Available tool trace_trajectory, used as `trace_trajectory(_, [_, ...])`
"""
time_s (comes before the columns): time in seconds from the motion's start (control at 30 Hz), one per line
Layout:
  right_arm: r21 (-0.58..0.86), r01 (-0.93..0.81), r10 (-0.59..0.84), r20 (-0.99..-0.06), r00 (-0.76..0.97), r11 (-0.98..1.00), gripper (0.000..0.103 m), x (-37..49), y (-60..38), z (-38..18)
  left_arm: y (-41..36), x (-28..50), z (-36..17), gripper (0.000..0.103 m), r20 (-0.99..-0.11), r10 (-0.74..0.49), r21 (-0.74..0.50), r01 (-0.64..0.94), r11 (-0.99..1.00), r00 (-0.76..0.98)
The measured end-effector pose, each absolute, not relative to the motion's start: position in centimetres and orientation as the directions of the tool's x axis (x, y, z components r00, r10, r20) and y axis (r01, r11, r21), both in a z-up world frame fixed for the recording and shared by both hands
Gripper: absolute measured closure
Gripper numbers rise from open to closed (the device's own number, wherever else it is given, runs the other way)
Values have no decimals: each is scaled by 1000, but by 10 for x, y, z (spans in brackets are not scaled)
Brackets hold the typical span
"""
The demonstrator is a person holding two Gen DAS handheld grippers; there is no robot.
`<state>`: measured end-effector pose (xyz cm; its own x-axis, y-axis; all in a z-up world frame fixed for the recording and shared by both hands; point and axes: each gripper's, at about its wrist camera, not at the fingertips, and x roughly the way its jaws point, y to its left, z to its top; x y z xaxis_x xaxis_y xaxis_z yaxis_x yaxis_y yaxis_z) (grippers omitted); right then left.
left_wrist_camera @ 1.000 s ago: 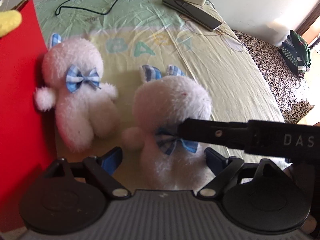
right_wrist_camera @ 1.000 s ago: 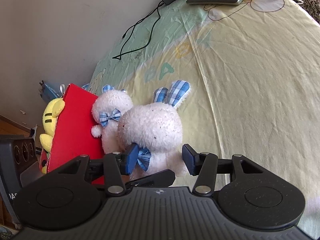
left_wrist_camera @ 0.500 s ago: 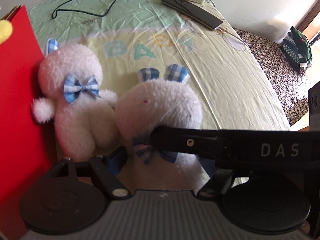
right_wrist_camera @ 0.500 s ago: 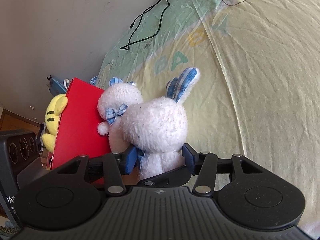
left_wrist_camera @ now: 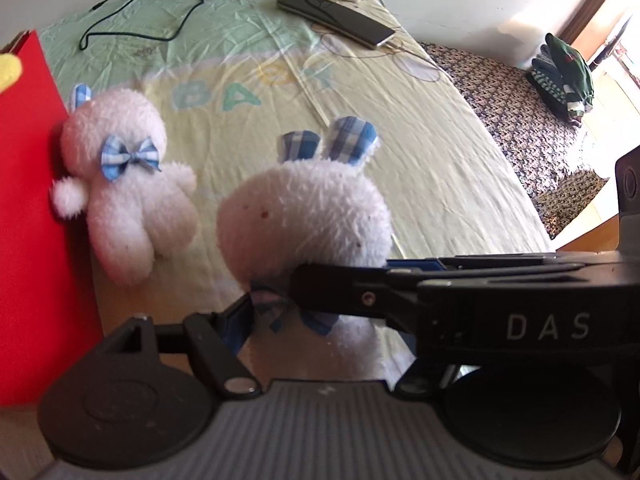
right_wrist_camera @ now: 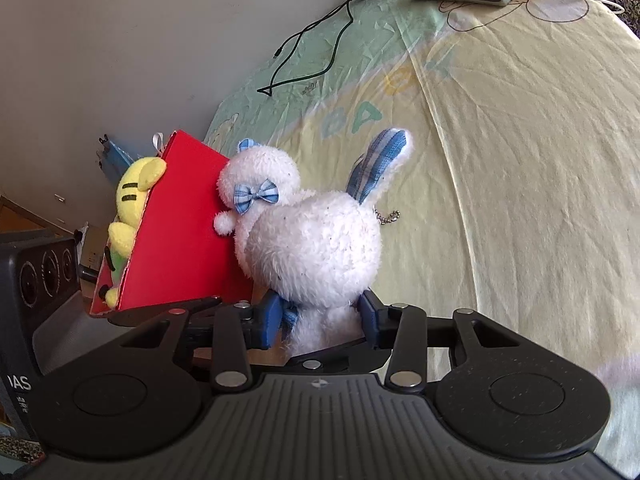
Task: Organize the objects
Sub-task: 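Lift the white bunny with the right gripper and carry it toward the red box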
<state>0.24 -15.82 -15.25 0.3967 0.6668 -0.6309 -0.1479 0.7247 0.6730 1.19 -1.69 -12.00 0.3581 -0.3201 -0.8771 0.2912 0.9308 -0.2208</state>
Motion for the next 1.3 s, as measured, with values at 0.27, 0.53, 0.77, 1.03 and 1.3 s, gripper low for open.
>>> trace_trajectory(0.27, [653, -174, 656, -631, 414, 737, 59, -28, -147, -139, -10, -21, -107, 29, -865, -331, -220, 309, 925, 377])
trace_trajectory(0.53, [646, -192, 658, -628, 415, 738, 59, -52, -127, -124, 9, -49, -92, 29, -851, -339, -206, 338, 918, 401])
trace_trajectory(0.77, [619, -233, 647, -616, 449, 750, 59, -70, -103, -103, 33, -67, -74, 29, -828, -357, -202, 365, 909, 432])
trace_trajectory(1.03, [572, -286, 625, -576, 527, 769, 59, -85, -76, -70, 60, -79, -41, 29, -775, -395, -196, 407, 892, 493])
trace_trajectory(1.3, [554, -328, 625, -515, 587, 765, 59, -90, -48, -41, 94, -85, -8, 29, -710, -425, -192, 427, 884, 561])
